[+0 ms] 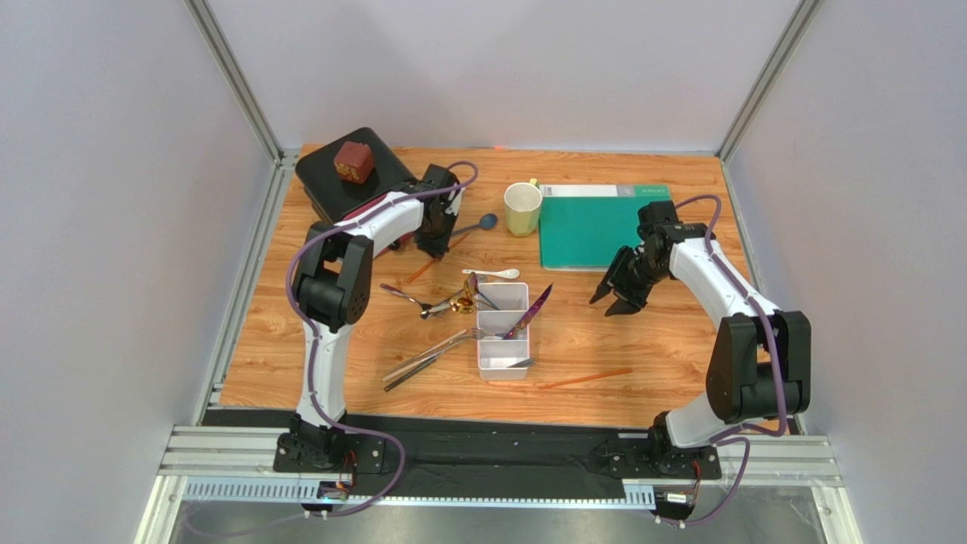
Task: Sort the eating utensils into containers
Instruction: Pick up the chopstick from the center of the board, then place the chopstick in the storage box.
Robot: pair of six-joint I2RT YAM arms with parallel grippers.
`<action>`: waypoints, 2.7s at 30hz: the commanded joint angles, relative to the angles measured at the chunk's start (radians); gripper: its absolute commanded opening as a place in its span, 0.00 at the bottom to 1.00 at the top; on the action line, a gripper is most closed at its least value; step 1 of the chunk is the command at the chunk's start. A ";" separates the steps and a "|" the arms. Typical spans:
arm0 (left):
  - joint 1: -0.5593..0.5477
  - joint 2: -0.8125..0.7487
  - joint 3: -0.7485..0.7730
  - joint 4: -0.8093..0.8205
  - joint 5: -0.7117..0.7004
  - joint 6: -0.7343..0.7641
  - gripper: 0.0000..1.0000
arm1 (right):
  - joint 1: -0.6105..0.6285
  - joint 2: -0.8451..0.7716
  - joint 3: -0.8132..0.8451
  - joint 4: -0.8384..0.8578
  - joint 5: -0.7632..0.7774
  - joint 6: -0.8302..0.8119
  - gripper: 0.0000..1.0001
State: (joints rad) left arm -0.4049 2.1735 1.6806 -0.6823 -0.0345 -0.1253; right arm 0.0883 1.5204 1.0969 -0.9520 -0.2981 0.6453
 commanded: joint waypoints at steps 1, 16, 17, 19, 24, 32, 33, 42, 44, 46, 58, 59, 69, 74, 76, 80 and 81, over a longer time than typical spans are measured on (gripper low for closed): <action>-0.002 0.011 0.015 -0.023 0.057 0.000 0.18 | 0.002 -0.003 0.038 0.001 -0.013 -0.013 0.44; -0.029 -0.203 -0.110 0.023 0.234 0.027 0.00 | 0.002 -0.022 0.003 0.024 -0.013 0.002 0.44; -0.029 -0.224 -0.110 0.007 0.243 0.032 0.00 | 0.001 -0.025 -0.002 0.027 -0.013 0.005 0.44; -0.029 -0.271 -0.105 -0.014 0.269 0.044 0.00 | 0.002 -0.029 -0.011 0.041 -0.016 0.016 0.44; -0.029 -0.342 -0.101 -0.108 0.323 0.064 0.00 | 0.002 -0.032 -0.028 0.064 -0.026 0.037 0.44; -0.029 -0.515 -0.252 -0.056 0.366 0.039 0.00 | 0.004 -0.054 -0.028 0.067 -0.019 0.054 0.44; -0.029 -0.555 -0.265 -0.046 0.366 0.023 0.00 | 0.004 -0.055 -0.028 0.067 -0.019 0.056 0.43; -0.029 -0.808 -0.331 0.098 0.412 -0.115 0.00 | 0.014 -0.074 -0.026 0.062 -0.016 0.073 0.43; -0.037 -0.855 -0.331 0.116 0.435 -0.144 0.00 | 0.018 -0.080 -0.028 0.061 -0.012 0.079 0.43; -0.049 -0.883 -0.334 0.142 0.447 -0.158 0.00 | 0.021 -0.086 -0.031 0.062 -0.007 0.083 0.43; -0.121 -0.905 -0.374 0.348 0.602 -0.313 0.00 | 0.034 -0.075 -0.017 0.056 -0.009 0.085 0.42; -0.126 -0.899 -0.366 0.342 0.614 -0.303 0.00 | 0.036 -0.072 -0.017 0.056 -0.007 0.083 0.42; -0.157 -0.885 -0.493 0.429 0.831 -0.220 0.00 | 0.056 -0.049 -0.023 0.082 -0.010 0.096 0.42; -0.183 -0.942 -0.599 0.502 0.817 -0.117 0.00 | 0.059 -0.049 -0.029 0.084 -0.009 0.096 0.42; -0.187 -0.955 -0.628 0.520 0.817 -0.083 0.00 | 0.059 -0.049 -0.031 0.085 -0.007 0.096 0.42; -0.202 -0.962 -0.671 0.547 0.834 0.018 0.00 | 0.065 -0.055 -0.037 0.085 -0.006 0.100 0.42; -0.207 -0.962 -0.674 0.558 0.841 0.018 0.00 | 0.067 -0.057 -0.037 0.085 -0.007 0.100 0.42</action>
State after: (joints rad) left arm -0.5945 1.2526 1.0183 -0.2333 0.7574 -0.2325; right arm 0.1440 1.4696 1.0645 -0.8963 -0.3046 0.7303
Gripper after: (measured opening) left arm 0.007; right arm 0.421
